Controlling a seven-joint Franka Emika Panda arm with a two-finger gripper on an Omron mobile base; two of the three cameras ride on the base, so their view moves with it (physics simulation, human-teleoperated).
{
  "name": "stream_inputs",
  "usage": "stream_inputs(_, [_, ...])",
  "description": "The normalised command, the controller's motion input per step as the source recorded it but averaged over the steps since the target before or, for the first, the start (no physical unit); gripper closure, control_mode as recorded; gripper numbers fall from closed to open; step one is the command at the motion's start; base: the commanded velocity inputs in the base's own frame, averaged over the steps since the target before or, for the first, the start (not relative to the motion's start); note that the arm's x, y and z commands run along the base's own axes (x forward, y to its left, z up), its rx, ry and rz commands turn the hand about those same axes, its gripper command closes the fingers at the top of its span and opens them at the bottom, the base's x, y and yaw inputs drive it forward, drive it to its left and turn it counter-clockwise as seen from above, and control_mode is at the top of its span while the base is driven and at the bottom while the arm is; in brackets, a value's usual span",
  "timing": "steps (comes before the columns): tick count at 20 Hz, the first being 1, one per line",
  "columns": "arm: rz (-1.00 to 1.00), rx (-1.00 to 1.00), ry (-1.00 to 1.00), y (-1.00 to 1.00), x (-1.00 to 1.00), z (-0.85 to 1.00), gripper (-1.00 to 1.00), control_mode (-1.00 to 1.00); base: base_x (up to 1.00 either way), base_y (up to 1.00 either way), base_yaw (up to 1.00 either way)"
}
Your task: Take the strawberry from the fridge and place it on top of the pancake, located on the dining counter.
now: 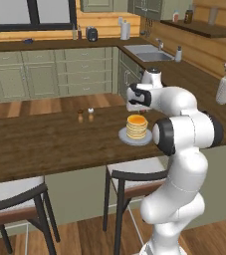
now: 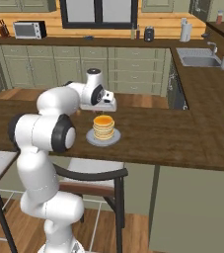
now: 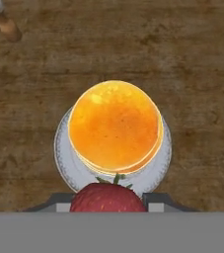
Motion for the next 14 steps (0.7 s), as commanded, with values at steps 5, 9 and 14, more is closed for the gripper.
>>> stream_inputs(5, [0.04,-0.01,0.02,0.00,0.27,-0.47,1.00,-1.00,0.00,0.00,0.00])
stream_inputs(9, [0.05,0.00,0.01,-0.02,0.51,-0.37,1.00,-1.00,0.00,0.00,0.00])
stream_inputs(14, [0.08,0.00,0.00,0.00,0.53,-0.24,1.00,-1.00,0.00,0.00,0.00])
